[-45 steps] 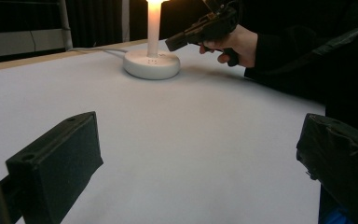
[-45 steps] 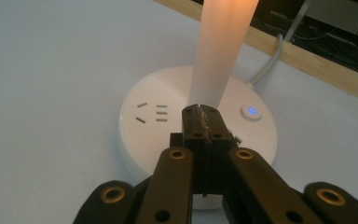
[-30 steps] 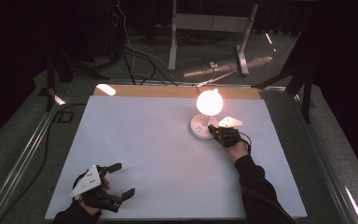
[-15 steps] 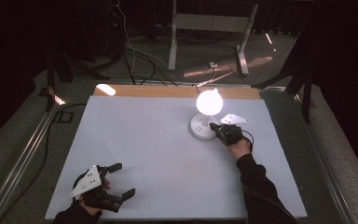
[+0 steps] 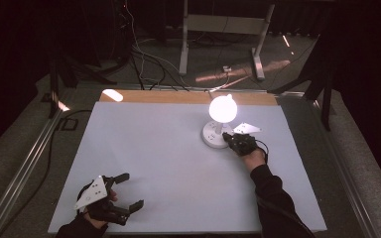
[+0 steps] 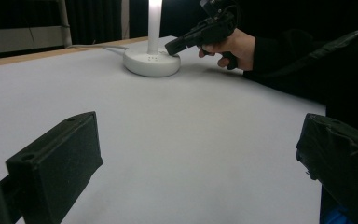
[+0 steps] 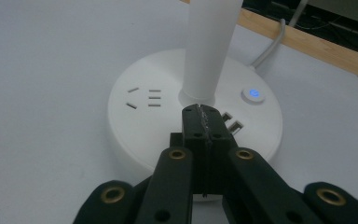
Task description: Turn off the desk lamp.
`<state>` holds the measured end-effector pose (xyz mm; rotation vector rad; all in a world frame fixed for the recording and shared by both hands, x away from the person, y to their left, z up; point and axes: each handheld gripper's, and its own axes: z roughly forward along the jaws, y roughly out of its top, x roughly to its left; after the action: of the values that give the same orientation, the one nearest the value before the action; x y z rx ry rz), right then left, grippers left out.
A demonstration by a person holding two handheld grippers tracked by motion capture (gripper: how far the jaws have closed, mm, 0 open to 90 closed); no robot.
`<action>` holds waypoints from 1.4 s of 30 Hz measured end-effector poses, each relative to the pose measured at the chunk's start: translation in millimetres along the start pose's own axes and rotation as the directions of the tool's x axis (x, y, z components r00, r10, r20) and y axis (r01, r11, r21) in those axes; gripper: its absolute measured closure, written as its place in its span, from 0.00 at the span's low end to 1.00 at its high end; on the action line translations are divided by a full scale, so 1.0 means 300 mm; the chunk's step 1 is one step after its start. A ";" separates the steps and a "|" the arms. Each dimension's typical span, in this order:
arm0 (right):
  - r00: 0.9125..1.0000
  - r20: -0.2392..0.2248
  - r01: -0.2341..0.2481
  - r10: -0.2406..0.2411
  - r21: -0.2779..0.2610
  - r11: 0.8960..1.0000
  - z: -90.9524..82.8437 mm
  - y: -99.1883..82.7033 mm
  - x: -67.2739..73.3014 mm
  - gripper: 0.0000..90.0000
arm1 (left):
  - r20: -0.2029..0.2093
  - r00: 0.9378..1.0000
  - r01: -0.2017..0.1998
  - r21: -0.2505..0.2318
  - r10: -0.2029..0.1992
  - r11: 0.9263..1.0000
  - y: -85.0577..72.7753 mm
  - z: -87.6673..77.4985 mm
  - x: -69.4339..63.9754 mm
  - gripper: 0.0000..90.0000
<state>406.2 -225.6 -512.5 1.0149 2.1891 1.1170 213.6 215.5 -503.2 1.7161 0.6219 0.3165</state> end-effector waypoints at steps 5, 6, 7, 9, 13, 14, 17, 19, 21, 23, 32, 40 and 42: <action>1.000 0.004 0.000 0.000 0.004 1.000 0.000 0.000 -0.002 1.00 | 0.001 1.000 0.000 0.003 0.000 1.000 -0.001 0.001 -0.001 0.00; 1.000 0.003 -0.002 0.002 0.001 1.000 -0.002 0.001 -0.002 1.00 | 0.003 1.000 0.002 0.003 -0.002 1.000 -0.001 0.002 0.000 0.00; 1.000 0.004 -0.001 0.001 -0.002 1.000 -0.005 0.003 -0.001 1.00 | 0.002 1.000 0.001 0.002 -0.001 1.000 -0.001 0.002 0.000 0.00; 1.000 -0.005 -0.016 0.016 -0.022 1.000 -0.017 0.010 -0.002 1.00 | 0.000 1.000 0.002 0.001 -0.002 1.000 -0.001 0.002 0.000 0.00; 0.999 -0.017 -0.033 0.032 -0.046 0.998 -0.041 0.032 -0.006 1.00 | 0.001 1.000 0.001 0.001 -0.001 1.000 -0.001 0.002 0.000 0.00; 0.999 -0.017 -0.034 0.033 -0.053 0.998 -0.047 0.036 -0.005 1.00 | 0.002 1.000 -0.002 0.002 0.002 1.000 0.000 0.001 -0.001 0.00; 0.999 -0.026 -0.026 0.025 -0.048 0.999 -0.061 0.046 0.003 1.00 | 0.002 1.000 -0.001 -0.003 0.001 1.000 0.002 -0.001 -0.002 0.00; 0.999 -0.041 -0.031 0.029 -0.049 0.998 -0.070 0.052 0.007 0.89 | 0.002 1.000 -0.001 -0.003 0.001 1.000 0.002 -0.001 -0.002 0.00; 0.998 -0.056 -0.042 0.040 -0.041 0.998 -0.077 0.057 0.011 0.80 | 0.002 1.000 -0.001 -0.004 0.001 1.000 0.002 -0.001 -0.002 0.00; 0.997 -0.066 -0.048 0.046 -0.044 0.998 -0.083 0.060 0.015 0.68 | 0.003 1.000 -0.002 -0.005 0.002 1.000 0.003 -0.002 -0.002 0.00; 0.988 -0.150 -0.043 0.039 -0.022 0.999 -0.102 0.070 0.034 0.05 | 0.005 1.000 -0.004 -0.006 0.004 1.000 0.003 -0.003 -0.002 0.00; 0.977 -0.211 -0.034 0.025 -0.041 0.999 -0.147 0.066 0.046 0.00 | 0.007 1.000 -0.006 -0.009 0.006 1.000 0.004 -0.001 -0.004 0.00; 0.977 -0.213 -0.032 0.021 -0.047 0.998 -0.155 0.068 0.048 0.00 | 0.008 1.000 -0.004 -0.009 0.004 1.000 0.003 -0.001 -0.004 0.00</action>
<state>373.9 -228.3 -471.0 0.9438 2.3047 1.3408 212.7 214.8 -502.1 1.7092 0.6104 0.3149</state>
